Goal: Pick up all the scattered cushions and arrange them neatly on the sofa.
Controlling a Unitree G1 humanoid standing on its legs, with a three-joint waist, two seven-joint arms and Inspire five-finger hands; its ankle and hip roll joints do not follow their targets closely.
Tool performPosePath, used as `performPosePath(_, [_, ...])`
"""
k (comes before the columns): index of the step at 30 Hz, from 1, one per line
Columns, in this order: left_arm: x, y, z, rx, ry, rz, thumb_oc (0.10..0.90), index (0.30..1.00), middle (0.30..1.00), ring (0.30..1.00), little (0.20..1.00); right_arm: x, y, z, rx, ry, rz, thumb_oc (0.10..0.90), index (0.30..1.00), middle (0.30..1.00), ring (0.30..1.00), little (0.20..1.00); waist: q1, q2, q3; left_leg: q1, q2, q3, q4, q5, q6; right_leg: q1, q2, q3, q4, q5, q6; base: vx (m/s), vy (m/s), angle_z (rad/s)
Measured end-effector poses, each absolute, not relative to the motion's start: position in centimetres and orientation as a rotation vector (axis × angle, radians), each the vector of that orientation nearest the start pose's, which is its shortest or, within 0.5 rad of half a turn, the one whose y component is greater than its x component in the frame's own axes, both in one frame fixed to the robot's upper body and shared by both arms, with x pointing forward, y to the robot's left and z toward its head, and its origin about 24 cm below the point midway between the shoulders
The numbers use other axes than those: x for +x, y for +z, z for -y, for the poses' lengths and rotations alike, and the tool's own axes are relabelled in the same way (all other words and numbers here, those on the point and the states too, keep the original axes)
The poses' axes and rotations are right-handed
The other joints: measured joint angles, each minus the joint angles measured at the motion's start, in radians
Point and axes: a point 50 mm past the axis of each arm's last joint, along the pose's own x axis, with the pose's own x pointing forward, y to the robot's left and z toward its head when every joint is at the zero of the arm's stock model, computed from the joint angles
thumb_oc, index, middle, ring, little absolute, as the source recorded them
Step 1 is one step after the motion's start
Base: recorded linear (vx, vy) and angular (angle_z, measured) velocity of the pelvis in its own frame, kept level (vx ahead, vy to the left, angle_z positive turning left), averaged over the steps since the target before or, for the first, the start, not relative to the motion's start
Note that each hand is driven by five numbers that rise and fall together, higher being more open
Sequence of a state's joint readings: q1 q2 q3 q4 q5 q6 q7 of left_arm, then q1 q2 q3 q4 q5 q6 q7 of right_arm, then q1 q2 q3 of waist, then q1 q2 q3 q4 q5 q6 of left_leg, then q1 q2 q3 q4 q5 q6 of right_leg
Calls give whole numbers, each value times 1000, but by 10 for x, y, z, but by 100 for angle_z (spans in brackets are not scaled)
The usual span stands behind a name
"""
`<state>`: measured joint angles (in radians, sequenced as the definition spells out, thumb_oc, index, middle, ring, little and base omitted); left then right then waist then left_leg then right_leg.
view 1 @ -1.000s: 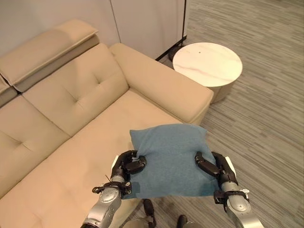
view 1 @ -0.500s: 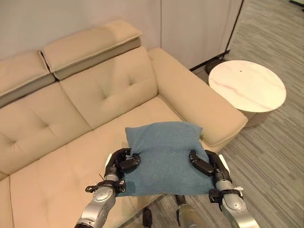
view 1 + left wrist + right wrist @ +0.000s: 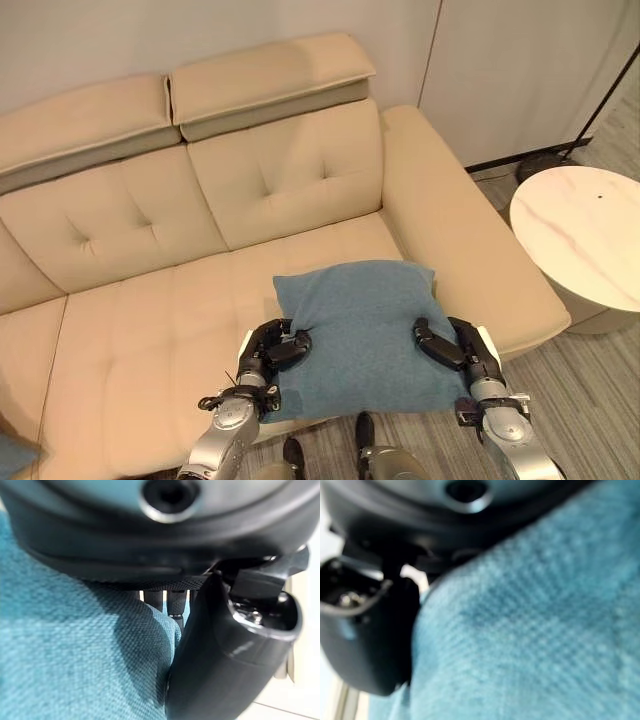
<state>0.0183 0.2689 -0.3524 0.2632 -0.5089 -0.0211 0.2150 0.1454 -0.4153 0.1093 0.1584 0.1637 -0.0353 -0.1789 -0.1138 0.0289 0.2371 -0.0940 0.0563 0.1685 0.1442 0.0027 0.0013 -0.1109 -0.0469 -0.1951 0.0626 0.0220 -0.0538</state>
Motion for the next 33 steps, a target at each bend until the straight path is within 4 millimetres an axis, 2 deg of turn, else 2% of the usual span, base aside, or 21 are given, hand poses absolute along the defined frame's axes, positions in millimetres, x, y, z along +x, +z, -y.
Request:
performPosePath(1, [225,-34,-148,-155,-10,-390,400,300,300,300,300,210,-10,234,-280,-135,-270,400,300,300,300,300,-5,4,2,0,-5,9,-37,4,-3,0,3,-21,-2,0,1,129,30,52])
performPosePath(3, [226,-34,-145,-161,-15,-392,400,300,300,300,300,210,-9,236,-280,-145,-271,400,300,300,300,300,-14,20,17,-10,12,70,-55,18,-19,8,17,-49,-1,-6,9,99,66,34])
performPosePath(4, [226,-35,-144,-162,-18,-393,400,300,300,300,300,209,-9,237,-280,-150,-271,400,300,300,300,300,-10,30,22,2,19,101,-81,31,3,7,26,-50,7,-9,16,121,68,5])
performPosePath(6, [224,-36,-147,-145,-20,-400,400,300,300,300,300,207,-13,232,-260,-147,-280,400,300,300,300,300,-6,23,25,25,-7,99,-98,28,12,3,4,-40,32,-26,43,187,133,-2])
performPosePath(8, [225,-35,-152,-134,-14,-398,400,300,300,300,300,205,-15,227,-240,-142,-286,400,300,300,300,300,-5,19,26,56,-27,99,-117,20,24,20,-11,-36,41,-30,51,191,210,-2])
performPosePath(10, [226,-34,-154,-132,-5,-394,400,300,300,300,300,205,-16,224,-235,-134,-286,400,300,300,300,300,17,16,26,86,-33,118,-132,17,29,23,-18,-12,61,-40,63,98,158,-23])
performPosePath(14, [230,-29,-162,-114,5,-371,400,300,300,300,300,213,-10,220,-230,-116,-257,400,300,300,300,300,24,10,26,110,-53,123,-149,8,42,0,-36,17,131,-65,96,48,93,-13])
performPosePath(16, [234,-25,-163,-108,2,-355,400,300,300,300,300,213,-10,220,-231,-117,-254,400,300,300,300,300,21,3,29,110,-57,118,-150,5,46,-25,-46,44,187,-81,117,63,3,9])
performPosePath(19, [236,-23,-166,-76,-1,-342,400,300,300,300,300,214,-9,219,-230,-112,-251,400,300,300,300,300,17,-22,26,106,-64,105,-155,4,47,-39,-49,109,194,-94,127,108,-56,8])
performPosePath(21, [236,-23,-165,-70,-4,-342,400,300,300,300,300,213,-10,219,-230,-113,-256,400,300,300,300,300,14,-31,25,104,-72,94,-155,5,46,-5,-48,120,139,-103,114,51,-67,13])
performPosePath(25, [235,-18,-165,-71,-4,-316,400,300,300,300,300,215,-8,220,-244,-116,-248,400,300,300,300,300,19,-32,24,97,-54,73,-154,14,33,47,-28,92,39,-57,99,85,-122,14])
performPosePath(30, [235,-3,-166,-76,3,-246,400,300,300,300,300,229,5,219,-284,-123,-183,400,300,300,300,300,43,-26,20,111,-37,33,-191,37,6,128,4,50,-103,4,80,109,-109,20])
performPosePath(33, [237,5,-167,-68,20,-210,400,300,300,300,300,240,15,217,-314,-125,-135,400,300,300,300,300,51,-15,11,107,-35,8,-204,50,0,149,11,27,-145,19,75,38,-55,25])
